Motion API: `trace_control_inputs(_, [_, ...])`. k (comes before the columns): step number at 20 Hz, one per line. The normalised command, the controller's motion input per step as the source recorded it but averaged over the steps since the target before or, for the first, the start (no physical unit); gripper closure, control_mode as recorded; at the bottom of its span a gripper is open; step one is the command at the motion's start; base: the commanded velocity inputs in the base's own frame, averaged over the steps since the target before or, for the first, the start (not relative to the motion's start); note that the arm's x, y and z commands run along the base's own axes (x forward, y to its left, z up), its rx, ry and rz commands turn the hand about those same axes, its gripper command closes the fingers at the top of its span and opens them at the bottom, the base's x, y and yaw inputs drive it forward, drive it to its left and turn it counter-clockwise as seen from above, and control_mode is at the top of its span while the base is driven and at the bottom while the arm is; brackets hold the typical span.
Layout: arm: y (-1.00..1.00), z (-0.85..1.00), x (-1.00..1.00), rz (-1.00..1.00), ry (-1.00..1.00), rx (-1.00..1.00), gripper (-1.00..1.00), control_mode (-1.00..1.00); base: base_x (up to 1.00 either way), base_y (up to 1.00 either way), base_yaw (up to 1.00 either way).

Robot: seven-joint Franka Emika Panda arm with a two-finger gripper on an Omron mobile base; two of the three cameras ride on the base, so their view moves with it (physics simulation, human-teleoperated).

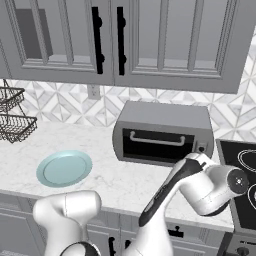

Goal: Pick up the kebab skewer and baguette bread, and place them inside the toaster oven. Close the toaster oven door and start by setting the timer.

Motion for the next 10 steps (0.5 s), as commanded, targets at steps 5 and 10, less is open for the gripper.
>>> trace_control_inputs(5, [0.12,-0.35,0.52,0.15,-0.05,-0.37,-1.0,-1.0,0.0,0.0,0.0])
trace_control_inputs(10, [-0.06,-0.33,0.45,0.27,-0.03,-0.29,-1.0,-1.0,0.0,0.0,0.0])
